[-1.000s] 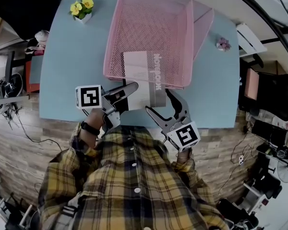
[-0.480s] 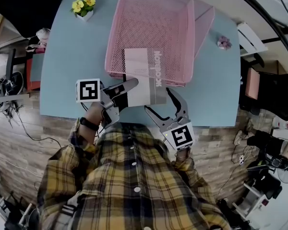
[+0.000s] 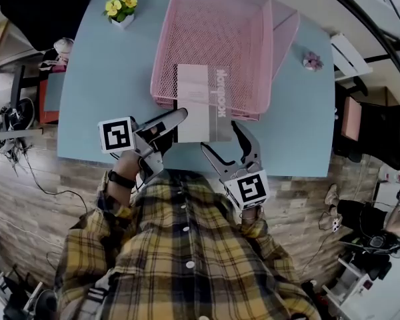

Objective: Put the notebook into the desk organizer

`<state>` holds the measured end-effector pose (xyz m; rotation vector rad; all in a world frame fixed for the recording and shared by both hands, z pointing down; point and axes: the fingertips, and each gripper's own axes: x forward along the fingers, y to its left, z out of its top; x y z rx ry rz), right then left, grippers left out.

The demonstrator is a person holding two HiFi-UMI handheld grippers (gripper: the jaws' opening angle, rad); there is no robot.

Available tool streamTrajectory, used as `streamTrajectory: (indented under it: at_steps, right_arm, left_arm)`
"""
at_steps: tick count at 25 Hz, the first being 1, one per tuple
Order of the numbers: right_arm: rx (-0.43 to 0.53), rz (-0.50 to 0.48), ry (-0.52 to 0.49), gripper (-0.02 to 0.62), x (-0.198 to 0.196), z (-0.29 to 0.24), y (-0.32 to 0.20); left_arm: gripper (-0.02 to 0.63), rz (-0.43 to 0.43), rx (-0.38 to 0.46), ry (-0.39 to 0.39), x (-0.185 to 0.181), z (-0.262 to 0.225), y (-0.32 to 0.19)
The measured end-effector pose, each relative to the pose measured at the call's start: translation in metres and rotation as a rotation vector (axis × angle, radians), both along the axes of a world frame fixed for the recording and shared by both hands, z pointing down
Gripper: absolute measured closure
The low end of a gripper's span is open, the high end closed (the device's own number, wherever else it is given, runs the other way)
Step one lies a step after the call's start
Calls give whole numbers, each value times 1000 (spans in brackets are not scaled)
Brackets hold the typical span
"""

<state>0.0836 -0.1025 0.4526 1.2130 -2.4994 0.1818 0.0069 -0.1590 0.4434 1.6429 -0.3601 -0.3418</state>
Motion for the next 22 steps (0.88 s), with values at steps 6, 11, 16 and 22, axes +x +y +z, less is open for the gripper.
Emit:
streamTrajectory:
  at_steps: [6,11,16,22]
  right_arm:
    - [20,40,-4,224,-1,-2,-9]
    - [5,70,-17,224,-1,0,-14]
    - [10,87,-16,224,-2,0,-20]
    - [33,76,8,224,-7,-2,-27]
  left_arm:
    - [394,-67,101,-95,-19,2,6]
    - [391,-80,327,-290,-29,-4,12]
    - [391,-103,520,-455,-30,-9,20]
    - [385,-71,736,-681,-26,-4,27]
